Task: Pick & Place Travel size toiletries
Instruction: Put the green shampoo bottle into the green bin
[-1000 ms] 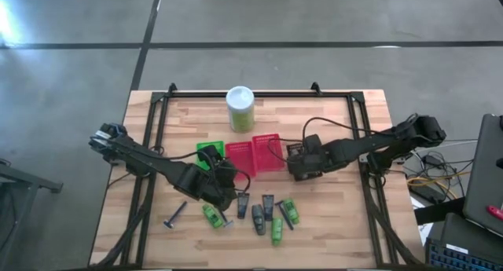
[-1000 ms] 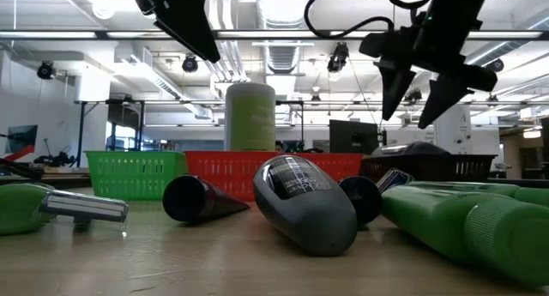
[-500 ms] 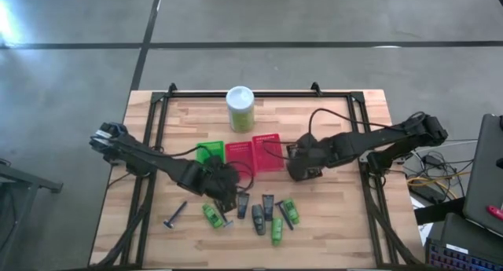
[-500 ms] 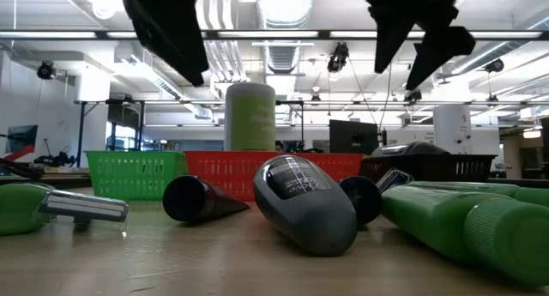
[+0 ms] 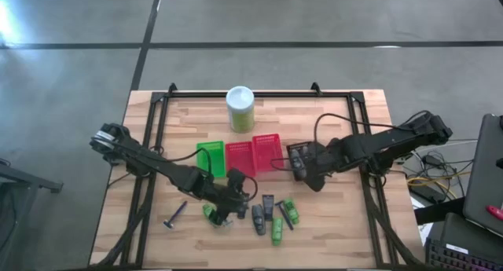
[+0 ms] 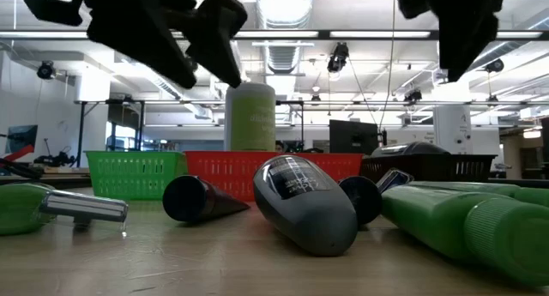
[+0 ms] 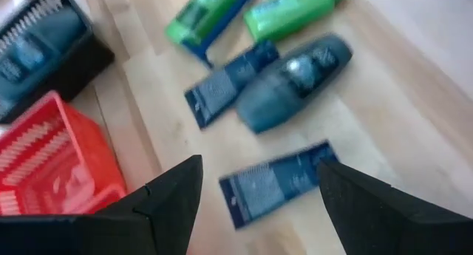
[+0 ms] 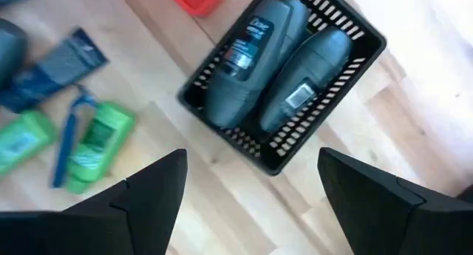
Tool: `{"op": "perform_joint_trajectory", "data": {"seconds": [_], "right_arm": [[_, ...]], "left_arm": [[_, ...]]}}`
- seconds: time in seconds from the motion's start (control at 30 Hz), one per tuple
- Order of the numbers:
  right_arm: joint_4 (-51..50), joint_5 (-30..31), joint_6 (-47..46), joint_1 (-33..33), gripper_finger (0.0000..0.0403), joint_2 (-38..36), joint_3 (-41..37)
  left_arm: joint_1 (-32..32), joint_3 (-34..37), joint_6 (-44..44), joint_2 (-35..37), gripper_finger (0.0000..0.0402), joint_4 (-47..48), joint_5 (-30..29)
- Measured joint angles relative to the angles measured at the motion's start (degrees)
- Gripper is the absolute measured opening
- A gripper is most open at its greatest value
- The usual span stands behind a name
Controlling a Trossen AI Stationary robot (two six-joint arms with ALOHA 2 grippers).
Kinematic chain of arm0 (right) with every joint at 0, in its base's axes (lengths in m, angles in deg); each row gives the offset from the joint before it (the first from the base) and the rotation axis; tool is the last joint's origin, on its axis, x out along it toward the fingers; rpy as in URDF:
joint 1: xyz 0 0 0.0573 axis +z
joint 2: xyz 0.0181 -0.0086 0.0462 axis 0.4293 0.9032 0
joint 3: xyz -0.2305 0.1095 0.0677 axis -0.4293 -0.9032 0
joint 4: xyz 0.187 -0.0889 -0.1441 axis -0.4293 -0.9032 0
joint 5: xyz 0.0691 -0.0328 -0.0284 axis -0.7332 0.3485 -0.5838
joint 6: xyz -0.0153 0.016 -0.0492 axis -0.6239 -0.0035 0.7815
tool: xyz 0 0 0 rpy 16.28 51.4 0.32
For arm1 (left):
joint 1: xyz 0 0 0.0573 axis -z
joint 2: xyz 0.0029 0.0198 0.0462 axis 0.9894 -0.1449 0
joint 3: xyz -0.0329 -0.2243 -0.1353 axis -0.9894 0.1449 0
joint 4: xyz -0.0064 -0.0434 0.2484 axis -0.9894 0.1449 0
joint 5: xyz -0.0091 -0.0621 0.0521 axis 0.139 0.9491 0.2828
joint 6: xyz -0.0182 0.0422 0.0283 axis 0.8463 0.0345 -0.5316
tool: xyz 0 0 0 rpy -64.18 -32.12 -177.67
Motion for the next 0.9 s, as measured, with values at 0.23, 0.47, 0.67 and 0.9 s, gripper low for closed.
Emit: {"op": "perform_joint_trajectory", "data": {"seconds": [0.23,0.47,0.67,0.9], "right_arm": [[6.1,-0.3,-7.5,1.7,0.0277,-2.1,-1.3],[24.8,-6.0,-9.4,1.6,0.0264,3.8,-1.9],[26.8,-5.9,-19.3,1.5,0.0269,11.1,1.0],[19.2,-7.8,-24.0,1.6,0.0300,22.4,11.0]], "left_arm": [[1.4,-5.0,25.2,3.5,0.0270,18.8,-6.6],[7.6,0.1,42.3,18.8,0.0257,32.0,-16.7],[9.0,7.5,41.9,33.3,0.0250,32.5,-21.7],[8.9,16.5,39.1,46.3,0.0250,30.8,-10.0]]}}
